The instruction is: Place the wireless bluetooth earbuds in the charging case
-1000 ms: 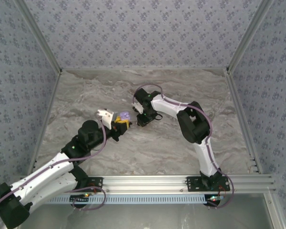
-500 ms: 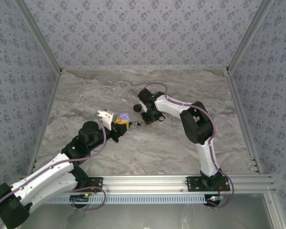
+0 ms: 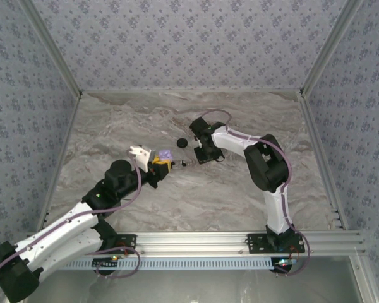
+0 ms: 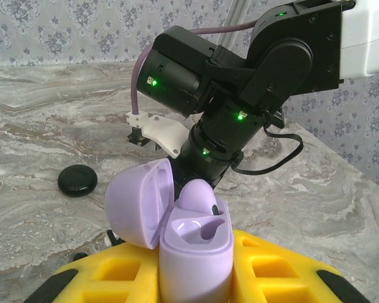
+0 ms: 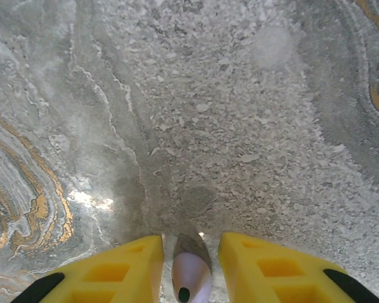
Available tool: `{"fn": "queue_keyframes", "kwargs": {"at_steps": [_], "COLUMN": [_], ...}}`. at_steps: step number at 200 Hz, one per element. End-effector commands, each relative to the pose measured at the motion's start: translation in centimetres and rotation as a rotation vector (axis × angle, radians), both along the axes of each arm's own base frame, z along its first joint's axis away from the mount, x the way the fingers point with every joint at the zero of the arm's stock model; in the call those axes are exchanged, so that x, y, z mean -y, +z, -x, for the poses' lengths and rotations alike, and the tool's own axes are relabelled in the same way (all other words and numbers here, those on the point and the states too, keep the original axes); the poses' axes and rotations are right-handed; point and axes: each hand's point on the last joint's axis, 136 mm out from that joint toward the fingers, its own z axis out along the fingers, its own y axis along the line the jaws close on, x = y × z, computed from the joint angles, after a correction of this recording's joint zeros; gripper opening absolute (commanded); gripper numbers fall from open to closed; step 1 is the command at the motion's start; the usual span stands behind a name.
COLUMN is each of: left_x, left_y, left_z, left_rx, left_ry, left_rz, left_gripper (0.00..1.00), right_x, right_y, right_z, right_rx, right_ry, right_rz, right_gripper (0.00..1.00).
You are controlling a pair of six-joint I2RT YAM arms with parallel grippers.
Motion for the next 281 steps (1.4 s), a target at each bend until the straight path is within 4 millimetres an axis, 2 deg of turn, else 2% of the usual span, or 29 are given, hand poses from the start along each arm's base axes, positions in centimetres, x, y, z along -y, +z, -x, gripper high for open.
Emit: {"fn": "queue_keyframes", "kwargs": {"at_steps": [1,106,192,281], "left_x": [-0.2,-0.1,-0.2,0.0], "left_y": [1.1,1.1,0.8,0.1], "left_z": [-0.3,-0.4,-0.3,-0.4], "left_rx": [0.019,0.025,0.017,-0.007], "left_ry": [0.016,0.015,0.016,0.012], "left_rz": [0.026,0.023,0.017,0.006], "left_gripper": [0.26,0.26,0.26,0.26], "right_x": [2.8,2.6,2.1,1.4], "right_y": [-1.1,-1.6,-3.0,-1.6], "right_z": [1.7,2.3,2.8,2.7], "right_rx": [-0.084,-0.105,-0.134,-0.093], "right_ry": [-0.049,-0.013,0.004,0.024], "right_rz": [0.099,0.148,0.161,0.098], "right_gripper": [0.35,0.33,0.24,0.21]}}
